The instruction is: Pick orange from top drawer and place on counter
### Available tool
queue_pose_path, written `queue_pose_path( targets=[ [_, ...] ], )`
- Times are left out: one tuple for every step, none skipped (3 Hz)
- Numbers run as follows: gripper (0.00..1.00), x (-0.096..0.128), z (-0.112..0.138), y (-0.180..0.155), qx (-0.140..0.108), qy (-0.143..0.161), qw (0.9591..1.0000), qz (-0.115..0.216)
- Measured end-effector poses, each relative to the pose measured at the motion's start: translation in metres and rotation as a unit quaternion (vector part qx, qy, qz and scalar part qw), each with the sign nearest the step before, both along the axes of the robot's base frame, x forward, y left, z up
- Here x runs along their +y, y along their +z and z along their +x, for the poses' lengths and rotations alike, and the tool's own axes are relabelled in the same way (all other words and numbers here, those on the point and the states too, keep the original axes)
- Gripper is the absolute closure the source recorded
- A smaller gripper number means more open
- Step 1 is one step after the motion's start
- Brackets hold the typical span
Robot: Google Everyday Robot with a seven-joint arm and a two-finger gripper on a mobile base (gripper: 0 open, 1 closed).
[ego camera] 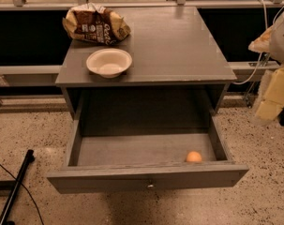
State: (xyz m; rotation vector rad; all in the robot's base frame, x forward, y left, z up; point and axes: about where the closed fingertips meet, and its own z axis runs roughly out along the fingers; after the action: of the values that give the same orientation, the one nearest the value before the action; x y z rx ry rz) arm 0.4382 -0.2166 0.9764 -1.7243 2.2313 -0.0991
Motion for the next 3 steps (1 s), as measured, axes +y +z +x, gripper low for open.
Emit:
queue_pose_path(
  targets=[
    [0.00, 0.000, 0.000, 0.000, 0.000, 0.000, 1.0000, 0.000],
    [0.00, 0.020, 0.016, -0.009, -0.012, 0.015, 0.9995, -0.025],
    [0.00, 0.091, 0.068, -0.072, -0.025, 0.121, 0.9890, -0.081]
  ],
)
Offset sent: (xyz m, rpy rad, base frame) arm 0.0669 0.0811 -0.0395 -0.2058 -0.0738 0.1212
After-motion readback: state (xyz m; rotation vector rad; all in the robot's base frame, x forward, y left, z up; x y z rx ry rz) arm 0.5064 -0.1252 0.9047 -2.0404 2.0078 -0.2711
